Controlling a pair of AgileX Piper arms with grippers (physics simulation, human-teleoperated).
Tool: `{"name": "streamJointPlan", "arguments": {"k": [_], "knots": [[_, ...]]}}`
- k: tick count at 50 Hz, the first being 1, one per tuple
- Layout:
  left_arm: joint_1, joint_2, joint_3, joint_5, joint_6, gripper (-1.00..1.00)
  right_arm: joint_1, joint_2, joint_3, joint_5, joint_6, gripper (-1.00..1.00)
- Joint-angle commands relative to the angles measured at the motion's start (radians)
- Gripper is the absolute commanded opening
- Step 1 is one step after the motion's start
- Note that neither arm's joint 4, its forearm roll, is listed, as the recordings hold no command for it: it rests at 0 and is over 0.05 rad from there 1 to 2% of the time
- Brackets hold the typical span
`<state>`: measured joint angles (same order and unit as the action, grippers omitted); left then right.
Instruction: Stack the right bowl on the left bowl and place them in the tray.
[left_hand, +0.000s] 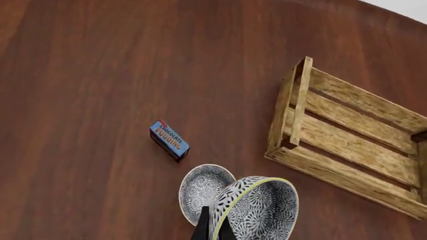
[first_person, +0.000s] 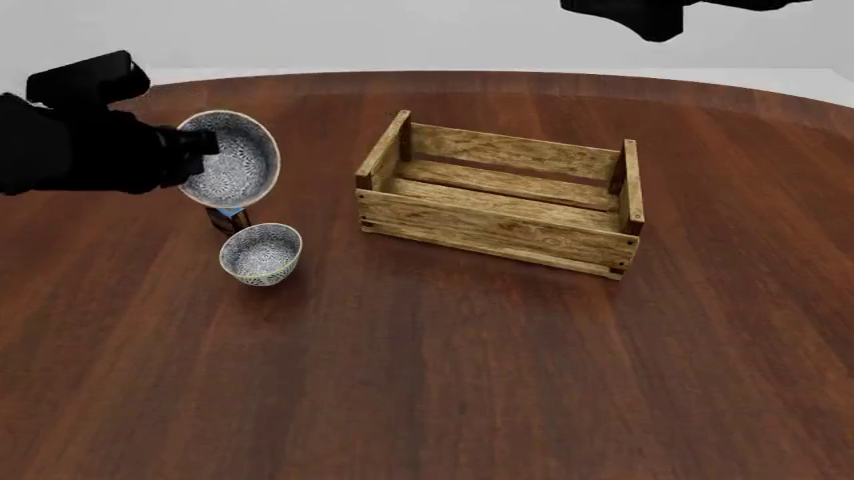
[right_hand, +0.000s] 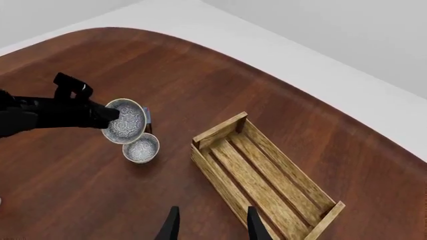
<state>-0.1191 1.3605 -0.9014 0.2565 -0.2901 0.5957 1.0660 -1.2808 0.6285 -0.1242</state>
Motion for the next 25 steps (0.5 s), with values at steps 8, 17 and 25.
{"name": "streamJointPlan", "arguments": {"k": [8, 17, 25], "knots": [[0.003, 0.111, 0.049, -0.114, -0.089, -1.0, 0.006, -0.052, 0.036, -0.018, 0.017, 1.0], [0.022, 0.171, 0.059, -0.167, -0.107, -1.0, 0.006, -0.052, 0.037, -0.018, 0.016, 1.0], [0.029, 0.229, 0.058, -0.202, -0.12, -1.0, 0.007, -0.053, 0.037, -0.018, 0.016, 1.0]]}}
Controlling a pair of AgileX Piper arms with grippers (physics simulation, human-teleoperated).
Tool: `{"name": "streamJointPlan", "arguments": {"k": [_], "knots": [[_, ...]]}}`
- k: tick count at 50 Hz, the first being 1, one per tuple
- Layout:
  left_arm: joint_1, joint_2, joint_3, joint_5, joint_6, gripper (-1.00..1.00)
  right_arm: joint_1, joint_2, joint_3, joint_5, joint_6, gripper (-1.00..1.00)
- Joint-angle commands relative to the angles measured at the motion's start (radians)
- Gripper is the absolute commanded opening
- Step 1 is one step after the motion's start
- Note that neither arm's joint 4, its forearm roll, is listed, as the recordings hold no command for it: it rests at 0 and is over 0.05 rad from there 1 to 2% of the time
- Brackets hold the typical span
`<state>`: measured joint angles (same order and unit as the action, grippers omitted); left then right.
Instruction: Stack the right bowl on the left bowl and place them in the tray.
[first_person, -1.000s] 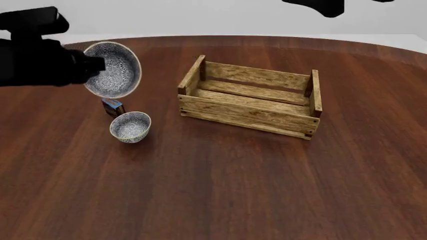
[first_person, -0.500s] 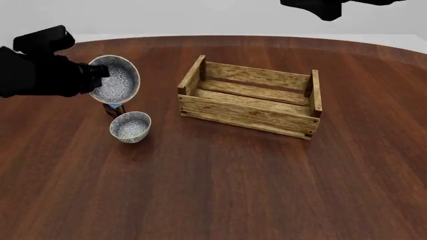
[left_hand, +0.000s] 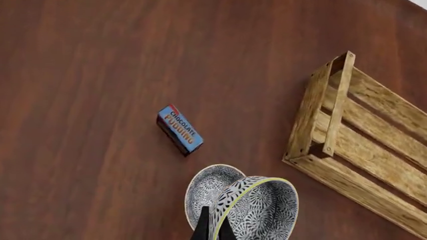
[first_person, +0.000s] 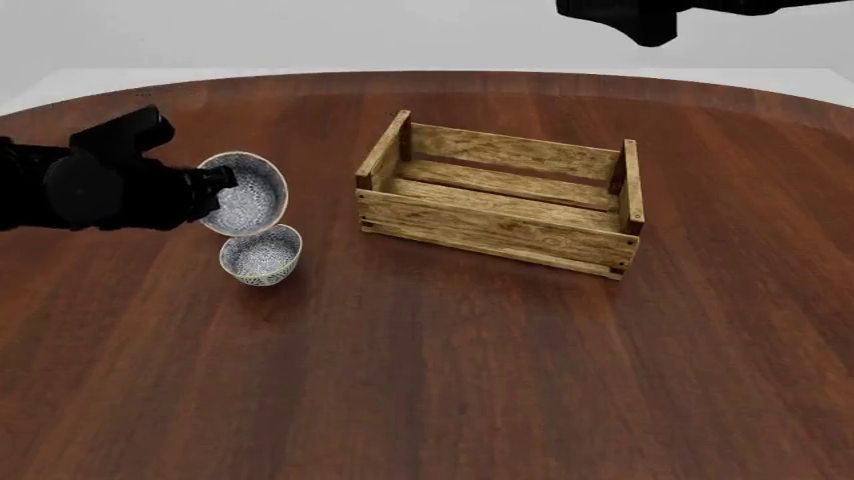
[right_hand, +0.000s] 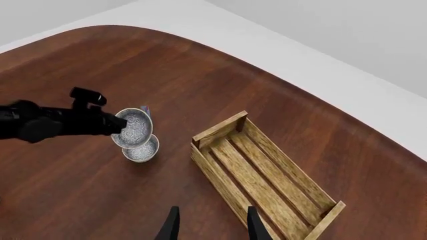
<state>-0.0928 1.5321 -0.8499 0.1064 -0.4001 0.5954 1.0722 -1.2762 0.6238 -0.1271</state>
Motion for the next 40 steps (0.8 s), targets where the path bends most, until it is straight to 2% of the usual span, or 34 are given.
{"name": "streamJointPlan", "arguments": {"k": [1, 22, 31, 32, 40], "knots": [[0.002, 0.058, 0.007, -0.052, -0.01, -1.0, 0.007, -0.059, 0.032, -0.014, 0.019, 1.0], [-0.02, 0.14, 0.05, -0.134, -0.061, -1.0, 0.011, -0.068, 0.034, -0.012, 0.016, 1.0], [-0.004, 0.171, 0.056, -0.159, -0.064, -1.0, 0.009, -0.066, 0.036, -0.014, 0.014, 1.0], [-0.019, 0.175, 0.067, -0.17, -0.085, -1.0, 0.011, -0.065, 0.037, -0.015, 0.015, 1.0], [-0.022, 0.154, 0.074, -0.167, -0.07, -1.0, 0.012, -0.066, 0.038, -0.015, 0.013, 1.0]]}}
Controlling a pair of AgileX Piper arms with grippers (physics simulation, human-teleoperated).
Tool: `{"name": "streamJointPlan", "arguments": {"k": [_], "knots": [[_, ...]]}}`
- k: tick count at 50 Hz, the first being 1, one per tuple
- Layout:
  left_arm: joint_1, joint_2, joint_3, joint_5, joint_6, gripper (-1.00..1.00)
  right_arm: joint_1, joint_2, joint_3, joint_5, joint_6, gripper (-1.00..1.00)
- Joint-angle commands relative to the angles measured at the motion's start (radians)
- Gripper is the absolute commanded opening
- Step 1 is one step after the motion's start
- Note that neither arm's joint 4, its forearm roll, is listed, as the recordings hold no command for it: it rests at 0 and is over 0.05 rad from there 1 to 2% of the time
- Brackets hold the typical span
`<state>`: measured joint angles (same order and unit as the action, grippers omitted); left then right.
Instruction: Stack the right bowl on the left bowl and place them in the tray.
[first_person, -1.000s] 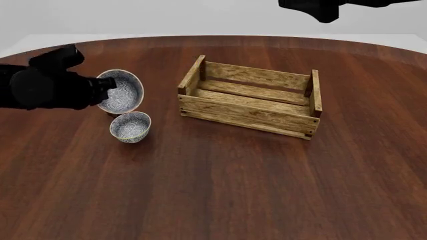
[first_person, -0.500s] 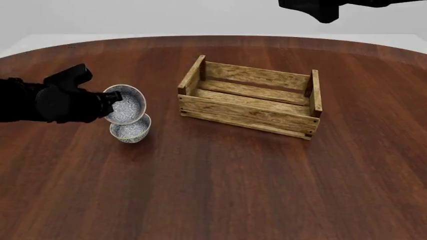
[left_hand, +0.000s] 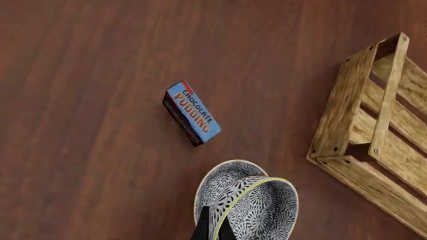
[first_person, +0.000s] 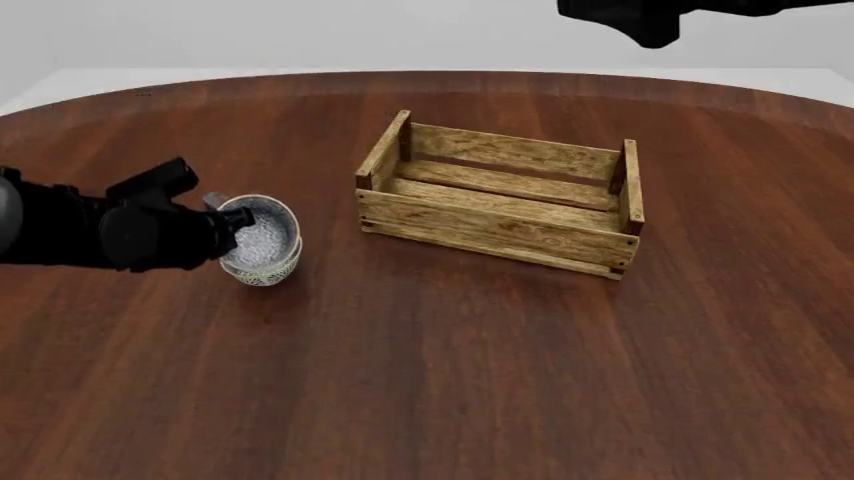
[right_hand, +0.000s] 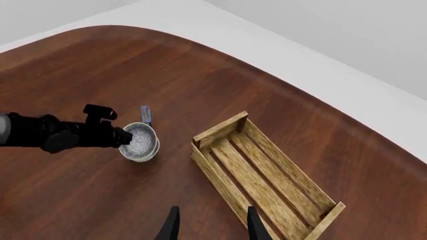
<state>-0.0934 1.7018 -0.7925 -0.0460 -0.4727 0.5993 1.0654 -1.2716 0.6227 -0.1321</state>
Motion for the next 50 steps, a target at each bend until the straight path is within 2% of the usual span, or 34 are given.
{"name": "streamJointPlan", "arguments": {"k": [1, 6, 9, 10, 11, 12, 13, 16, 25, 31, 33, 36, 39, 42, 45, 46, 47, 48, 49, 50], "knots": [[-0.011, -0.017, 0.012, -0.008, 0.011, -1.0, 0.008, -0.059, 0.034, -0.014, 0.019, 1.0], [-0.047, -0.022, 0.027, -0.014, -0.008, -1.0, 0.007, -0.06, 0.033, -0.014, 0.019, 1.0], [-0.041, -0.029, 0.022, -0.004, 0.003, -1.0, 0.007, -0.06, 0.033, -0.014, 0.019, 1.0], [-0.042, -0.028, 0.025, -0.004, -0.004, 1.0, 0.008, -0.06, 0.033, -0.013, 0.02, 1.0], [-0.042, -0.028, 0.025, -0.004, -0.004, 1.0, 0.008, -0.06, 0.033, -0.013, 0.02, 1.0], [-0.02, -0.032, 0.009, 0.009, 0.03, 1.0, 0.007, -0.061, 0.033, -0.013, 0.02, 1.0], [-0.033, -0.036, 0.018, 0.004, 0.008, 1.0, 0.008, -0.062, 0.033, -0.013, 0.019, 1.0], [-0.041, -0.036, 0.018, 0.012, 0.007, 1.0, 0.007, -0.062, 0.033, -0.012, 0.019, 1.0], [-0.01, -0.088, 0.009, 0.043, 0.034, 1.0, 0.008, -0.065, 0.032, -0.01, 0.019, 1.0], [0.007, -0.212, -0.007, 0.128, 0.077, 1.0, 0.009, -0.069, 0.031, -0.008, 0.017, 1.0], [0.012, -0.213, 0.004, 0.113, 0.085, 1.0, 0.01, -0.069, 0.031, -0.007, 0.018, 1.0], [0.043, -0.263, -0.015, 0.149, 0.134, 1.0, 0.011, -0.07, 0.03, -0.006, 0.018, 1.0], [0.045, -0.288, -0.041, 0.196, 0.151, 1.0, 0.01, -0.072, 0.03, -0.005, 0.017, 1.0], [0.068, -0.355, -0.027, 0.174, 0.272, 1.0, 0.008, -0.076, 0.027, -0.002, 0.018, 1.0], [0.042, -0.341, -0.011, 0.171, 0.259, 1.0, 0.006, -0.074, 0.026, -0.002, 0.02, 1.0], [0.067, -0.35, -0.032, 0.198, 0.316, 1.0, 0.006, -0.072, 0.026, -0.004, 0.021, 1.0], [0.02, -0.35, -0.04, 0.229, 0.3, 1.0, 0.005, -0.071, 0.027, -0.004, 0.02, 1.0], [0.03, -0.359, -0.044, 0.232, 0.308, 1.0, 0.006, -0.071, 0.027, -0.005, 0.02, 1.0], [0.029, -0.371, -0.043, 0.234, 0.344, 1.0, 0.006, -0.07, 0.028, -0.005, 0.019, 1.0], [0.014, -0.374, -0.04, 0.236, 0.33, 1.0, 0.008, -0.07, 0.028, -0.005, 0.019, 1.0]]}}
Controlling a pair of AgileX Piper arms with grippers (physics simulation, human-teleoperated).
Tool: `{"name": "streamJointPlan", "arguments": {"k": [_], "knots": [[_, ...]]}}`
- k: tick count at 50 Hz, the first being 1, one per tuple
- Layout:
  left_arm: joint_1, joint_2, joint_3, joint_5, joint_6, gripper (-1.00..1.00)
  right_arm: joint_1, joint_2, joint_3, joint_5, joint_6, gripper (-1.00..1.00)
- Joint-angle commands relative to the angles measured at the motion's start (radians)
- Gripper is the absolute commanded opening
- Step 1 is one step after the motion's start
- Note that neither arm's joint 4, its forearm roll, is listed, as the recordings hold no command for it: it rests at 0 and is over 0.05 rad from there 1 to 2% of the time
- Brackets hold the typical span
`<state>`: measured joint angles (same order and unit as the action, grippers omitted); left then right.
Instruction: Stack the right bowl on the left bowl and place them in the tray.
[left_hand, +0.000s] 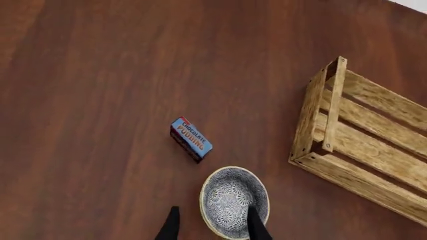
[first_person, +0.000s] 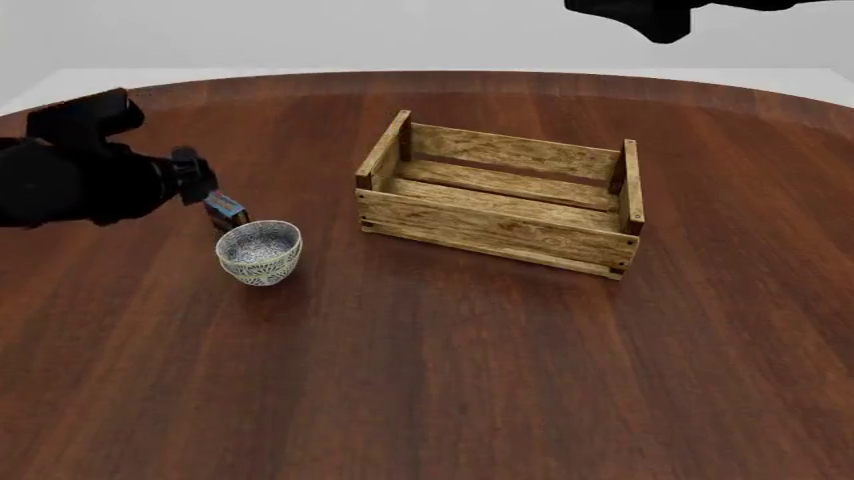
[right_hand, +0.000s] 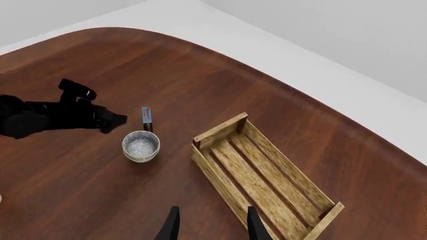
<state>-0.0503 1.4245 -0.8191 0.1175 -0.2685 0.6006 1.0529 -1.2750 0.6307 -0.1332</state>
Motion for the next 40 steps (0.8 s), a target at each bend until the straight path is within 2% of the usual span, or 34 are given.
{"name": "streamJointPlan", "arguments": {"k": [1, 2, 3, 5, 8, 9, 11, 12, 18, 25, 40], "knots": [[-0.03, -0.092, -0.013, 0.075, 0.126, 1.0, 0.004, -0.057, 0.032, -0.014, 0.02, 1.0], [-0.03, -0.092, -0.013, 0.075, 0.126, 1.0, 0.004, -0.057, 0.032, -0.014, 0.02, 1.0], [-0.049, -0.104, -0.006, 0.071, 0.169, 1.0, 0.005, -0.057, 0.031, -0.014, 0.021, 1.0], [-0.067, -0.088, 0.023, 0.042, 0.161, 1.0, 0.003, -0.056, 0.032, -0.014, 0.019, 1.0], [-0.071, -0.082, 0.026, 0.043, 0.206, 1.0, 0.005, -0.056, 0.032, -0.014, 0.021, 1.0], [-0.083, -0.087, 0.009, 0.071, 0.196, 1.0, 0.004, -0.056, 0.032, -0.014, 0.02, 1.0], [-0.088, -0.082, 0.025, 0.047, 0.196, 1.0, 0.004, -0.056, 0.032, -0.014, 0.021, 1.0], [-0.091, -0.091, 0.003, 0.081, 0.204, 1.0, 0.005, -0.056, 0.031, -0.014, 0.021, 1.0], [-0.109, -0.09, 0.007, 0.077, 0.216, 1.0, 0.005, -0.055, 0.033, -0.014, 0.02, 1.0], [-0.125, -0.041, -0.001, 0.072, 0.258, 1.0, 0.003, -0.055, 0.033, -0.014, 0.02, 1.0], [-0.149, 0.046, -0.025, 0.057, 0.28, 1.0, 0.003, -0.059, 0.033, -0.013, 0.02, 1.0]]}}
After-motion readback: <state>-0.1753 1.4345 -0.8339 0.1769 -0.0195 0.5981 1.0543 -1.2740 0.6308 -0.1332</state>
